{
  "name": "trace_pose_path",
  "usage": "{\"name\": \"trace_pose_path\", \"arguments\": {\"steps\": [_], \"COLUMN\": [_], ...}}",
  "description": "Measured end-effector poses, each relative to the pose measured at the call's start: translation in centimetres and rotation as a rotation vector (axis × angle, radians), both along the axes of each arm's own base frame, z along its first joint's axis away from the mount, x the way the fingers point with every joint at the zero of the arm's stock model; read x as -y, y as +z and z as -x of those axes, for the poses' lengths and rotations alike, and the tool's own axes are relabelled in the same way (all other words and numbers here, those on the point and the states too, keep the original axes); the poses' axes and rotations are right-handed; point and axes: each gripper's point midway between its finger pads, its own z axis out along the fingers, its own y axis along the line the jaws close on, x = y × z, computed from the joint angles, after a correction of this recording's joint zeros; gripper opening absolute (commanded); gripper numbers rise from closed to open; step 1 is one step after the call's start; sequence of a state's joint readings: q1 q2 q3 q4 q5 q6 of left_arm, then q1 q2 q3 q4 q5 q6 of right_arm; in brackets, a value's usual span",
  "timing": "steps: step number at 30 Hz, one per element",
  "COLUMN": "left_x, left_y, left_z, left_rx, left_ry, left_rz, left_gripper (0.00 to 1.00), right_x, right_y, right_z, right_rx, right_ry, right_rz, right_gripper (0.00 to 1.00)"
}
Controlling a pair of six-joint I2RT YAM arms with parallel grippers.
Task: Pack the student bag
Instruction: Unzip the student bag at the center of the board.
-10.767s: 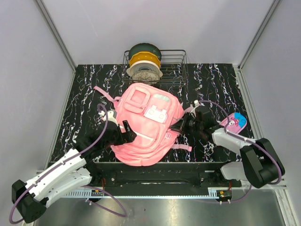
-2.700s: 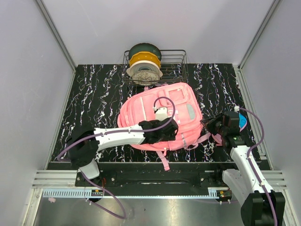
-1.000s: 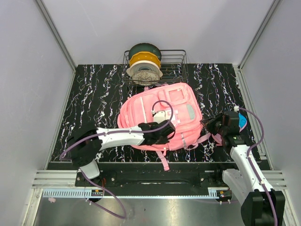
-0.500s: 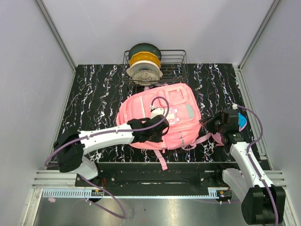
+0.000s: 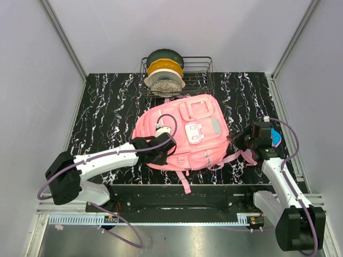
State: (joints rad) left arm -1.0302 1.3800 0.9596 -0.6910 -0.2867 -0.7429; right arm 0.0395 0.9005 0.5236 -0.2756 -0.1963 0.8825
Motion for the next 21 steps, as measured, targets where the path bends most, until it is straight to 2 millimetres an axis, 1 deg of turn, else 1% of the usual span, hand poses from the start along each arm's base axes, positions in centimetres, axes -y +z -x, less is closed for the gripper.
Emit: {"name": "trace_pose_path", "arguments": {"steps": [4,5,8,10,11,13,14,15,16,17,18,20,21], "left_x": [-3.7,-4.4,-6.1,-6.4,-6.3,-5.8,-5.5,-5.1,-4.8,-4.2,-3.7,-2.2,-1.4], "left_y": [-1.8,-1.9,-1.3,-0.4,0.0,0.4,0.4,0.4,0.4,0.5,0.6,1.0,1.2], "left_z": [0.0,-0.1,-0.6,-0.9,-0.8,-0.4,-0.1,0.3,0.7,1.2,1.6,2.5,2.9], "left_rx": [-0.028,-0.027,-0.012,0.004,0.007,-0.002,-0.009,-0.02,-0.027,-0.033,-0.037,-0.051,-0.057], "left_ry": [0.061,0.078,0.129,0.139,0.13,0.104,0.089,0.067,0.046,0.02,-0.001,-0.052,-0.073], "left_rz": [-0.045,-0.042,-0.009,0.027,0.046,0.073,0.079,0.082,0.079,0.074,0.071,0.061,0.06], "left_gripper": [0.0,0.0,0.0,0.0,0.0,0.0,0.0,0.0,0.0,0.0,0.0,0.0,0.0], "right_x": [-0.1,-0.2,-0.3,-0.4,-0.4,-0.4,-0.5,-0.5,-0.5,-0.5,-0.4,-0.4,-0.4], "right_y": [0.0,0.1,0.3,0.5,0.6,0.7,0.9,1.0,1.3,2.0,3.0,5.0,6.0], "right_z": [-0.1,-0.1,-0.6,-1.4,-1.9,-3.0,-3.6,-4.2,-5.0,-5.9,-6.6,-6.9,-6.6], "right_rx": [-0.009,-0.012,-0.016,-0.024,-0.03,-0.045,-0.052,-0.064,-0.061,-0.045,-0.016,0.041,0.071], "right_ry": [0.014,0.022,0.039,0.057,0.069,0.093,0.106,0.12,0.13,0.142,0.153,0.157,0.158], "right_rz": [0.008,0.011,0.026,0.039,0.051,0.073,0.083,0.096,0.106,0.115,0.13,0.142,0.147], "right_gripper": [0.0,0.0,0.0,0.0,0.05,0.22,0.44,0.56,0.64,0.71,0.75,0.8,0.8]}}
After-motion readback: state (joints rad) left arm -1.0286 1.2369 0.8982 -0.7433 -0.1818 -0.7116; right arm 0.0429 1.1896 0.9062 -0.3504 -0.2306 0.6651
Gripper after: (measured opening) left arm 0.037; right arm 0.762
